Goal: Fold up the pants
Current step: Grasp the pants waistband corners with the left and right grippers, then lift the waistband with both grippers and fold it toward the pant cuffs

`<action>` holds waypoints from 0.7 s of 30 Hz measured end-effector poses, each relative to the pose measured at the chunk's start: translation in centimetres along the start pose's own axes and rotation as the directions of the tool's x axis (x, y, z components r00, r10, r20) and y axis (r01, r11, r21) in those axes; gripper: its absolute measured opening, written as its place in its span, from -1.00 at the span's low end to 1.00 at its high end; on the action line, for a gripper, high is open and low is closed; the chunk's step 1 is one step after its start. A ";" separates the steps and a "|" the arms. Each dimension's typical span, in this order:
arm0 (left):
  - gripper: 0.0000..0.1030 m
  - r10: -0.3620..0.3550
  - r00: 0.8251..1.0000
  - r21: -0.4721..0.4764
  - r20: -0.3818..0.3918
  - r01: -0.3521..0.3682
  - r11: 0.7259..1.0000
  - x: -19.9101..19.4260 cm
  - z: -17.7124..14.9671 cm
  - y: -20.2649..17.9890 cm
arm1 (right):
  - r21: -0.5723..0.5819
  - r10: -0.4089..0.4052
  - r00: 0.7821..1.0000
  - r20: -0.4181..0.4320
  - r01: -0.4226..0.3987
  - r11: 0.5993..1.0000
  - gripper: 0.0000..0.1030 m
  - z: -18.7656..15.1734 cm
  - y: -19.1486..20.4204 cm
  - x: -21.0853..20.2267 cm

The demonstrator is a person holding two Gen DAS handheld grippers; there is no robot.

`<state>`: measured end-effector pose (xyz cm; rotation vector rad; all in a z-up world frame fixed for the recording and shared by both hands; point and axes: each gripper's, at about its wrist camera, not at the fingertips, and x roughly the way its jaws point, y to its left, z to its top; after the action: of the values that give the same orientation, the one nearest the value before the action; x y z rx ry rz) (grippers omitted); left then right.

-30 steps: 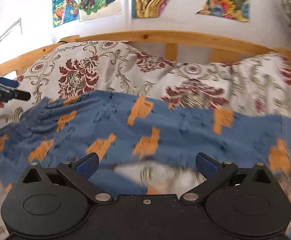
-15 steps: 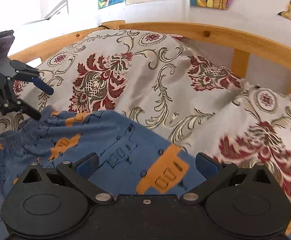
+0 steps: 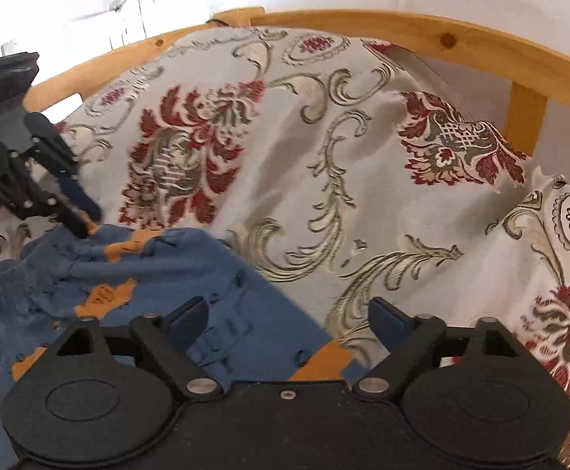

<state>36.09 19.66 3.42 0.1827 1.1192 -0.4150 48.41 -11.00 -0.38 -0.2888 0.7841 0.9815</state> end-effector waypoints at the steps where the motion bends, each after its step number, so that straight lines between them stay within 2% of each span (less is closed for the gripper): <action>1: -0.40 0.005 1.000 0.012 -0.001 -0.005 1.000 0.0 0.0 -0.1 | -0.009 -0.010 1.000 -0.012 0.009 1.000 0.67 0.1 -0.2 0.1; 4: -0.22 -0.001 1.000 0.022 -0.016 0.002 1.000 0.1 0.1 -0.2 | -0.026 -0.020 0.999 -0.036 0.019 0.999 0.60 -0.2 -0.7 0.1; 7: 0.07 -0.033 0.999 0.032 -0.036 0.035 0.999 0.4 0.3 -0.2 | -0.026 -0.033 0.998 -0.052 0.032 0.999 0.43 -0.8 -0.9 -0.1; 8: 0.07 -0.035 0.999 0.035 -0.042 0.036 0.999 0.6 0.4 -0.3 | -0.026 -0.037 0.998 -0.058 0.035 0.999 0.34 -1.0 -0.9 -0.1; 9: 0.05 -0.026 0.998 0.038 -0.049 0.027 0.999 0.8 0.4 -0.4 | -0.028 -0.044 0.997 -0.063 0.043 0.999 0.25 -1.2 -0.9 -0.1; 12: -0.46 0.050 0.997 0.064 -0.061 -0.046 0.997 1.2 0.5 -0.9 | -0.036 -0.063 0.996 -0.068 0.061 0.997 0.00 -1.6 -0.8 -0.1; 17: -0.63 0.067 0.997 0.016 -0.048 -0.067 0.998 0.8 0.2 -0.7 | -0.049 -0.088 0.993 -0.074 0.084 0.995 -0.38 -1.8 -0.5 -0.2; 19: -0.70 0.081 0.995 -0.027 -0.053 -0.083 0.996 0.6 0.2 -0.3 | -0.052 -0.099 0.992 -0.075 0.095 0.994 -0.46 -1.9 -0.5 -0.2; 21: -0.74 0.104 0.994 -0.072 -0.046 -0.107 0.992 0.7 0.2 -0.4 | -0.052 -0.122 0.990 -0.076 0.118 0.992 -0.65 -2.0 -0.4 -0.2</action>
<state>36.33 19.04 2.95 0.1846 1.1591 -0.2762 47.77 -12.44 -1.64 -0.4134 0.8073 0.8799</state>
